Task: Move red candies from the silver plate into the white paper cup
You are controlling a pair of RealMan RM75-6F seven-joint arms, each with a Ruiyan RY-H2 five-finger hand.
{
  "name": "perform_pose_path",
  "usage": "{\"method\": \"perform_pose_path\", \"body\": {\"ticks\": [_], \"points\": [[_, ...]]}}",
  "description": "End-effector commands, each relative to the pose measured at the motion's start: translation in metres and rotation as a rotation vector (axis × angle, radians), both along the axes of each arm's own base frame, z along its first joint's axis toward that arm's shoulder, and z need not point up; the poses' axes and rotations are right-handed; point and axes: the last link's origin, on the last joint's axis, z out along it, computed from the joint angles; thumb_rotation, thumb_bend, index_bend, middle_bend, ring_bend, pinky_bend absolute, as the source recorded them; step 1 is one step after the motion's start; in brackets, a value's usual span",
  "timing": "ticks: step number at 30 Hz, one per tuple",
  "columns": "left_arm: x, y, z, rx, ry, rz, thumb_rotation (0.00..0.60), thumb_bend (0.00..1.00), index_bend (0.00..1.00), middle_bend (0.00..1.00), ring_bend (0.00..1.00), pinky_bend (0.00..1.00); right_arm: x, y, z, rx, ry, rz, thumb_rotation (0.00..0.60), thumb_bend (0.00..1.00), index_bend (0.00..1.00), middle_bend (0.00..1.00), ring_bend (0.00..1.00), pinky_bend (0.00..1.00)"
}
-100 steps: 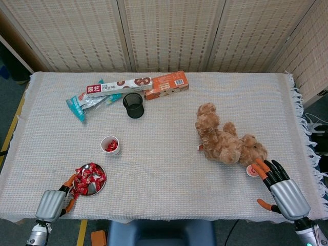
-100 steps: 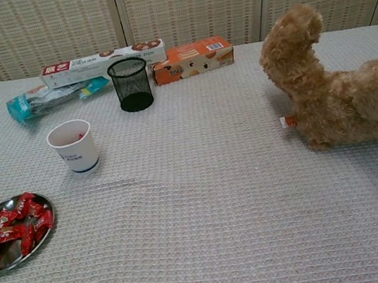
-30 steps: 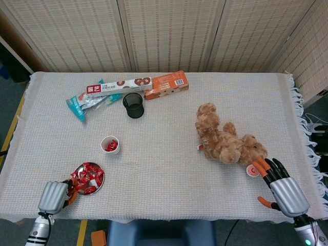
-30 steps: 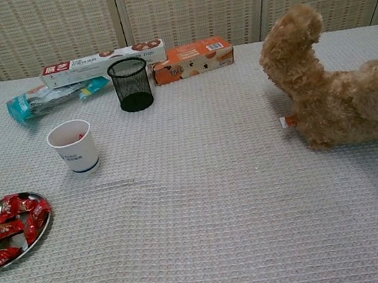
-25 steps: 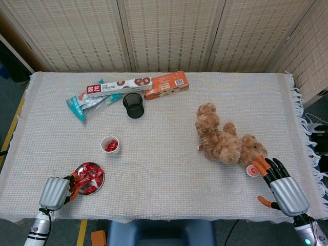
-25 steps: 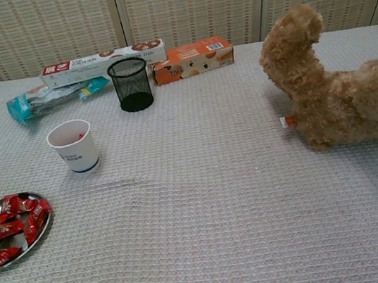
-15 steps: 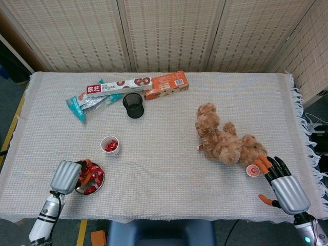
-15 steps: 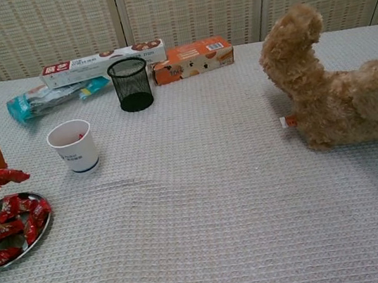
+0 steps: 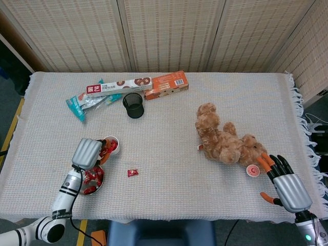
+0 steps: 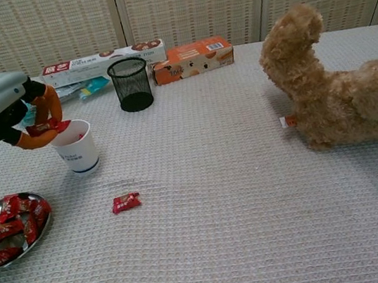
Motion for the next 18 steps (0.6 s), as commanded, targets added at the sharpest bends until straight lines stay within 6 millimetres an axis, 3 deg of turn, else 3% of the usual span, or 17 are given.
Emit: {"method": "perform_pose_path", "body": {"ticks": [1,14,18], "points": [[0.006,0.01,-0.005,0.006,0.004,0.005,0.6,0.38,0.52,0.62,0.87,1.0,0.0,0.0,0.0,0.0,0.001,-0.002,0.6,0.06,0.0,0.0,0.0,0.0],[0.005,0.029,-0.019,0.01,0.054,0.024,0.6,0.38,0.51,0.62,0.87,1.0,0.0,-0.001,-0.001,-0.002,0.004,-0.005,0.6,0.06,0.0,0.0,0.0,0.0],[0.003,0.033,-0.022,0.006,0.069,0.033,0.6,0.38,0.49,0.56,0.88,1.0,-0.001,-0.001,0.001,-0.008,0.003,-0.008,0.6,0.06,0.0,0.0,0.0,0.0]]}}
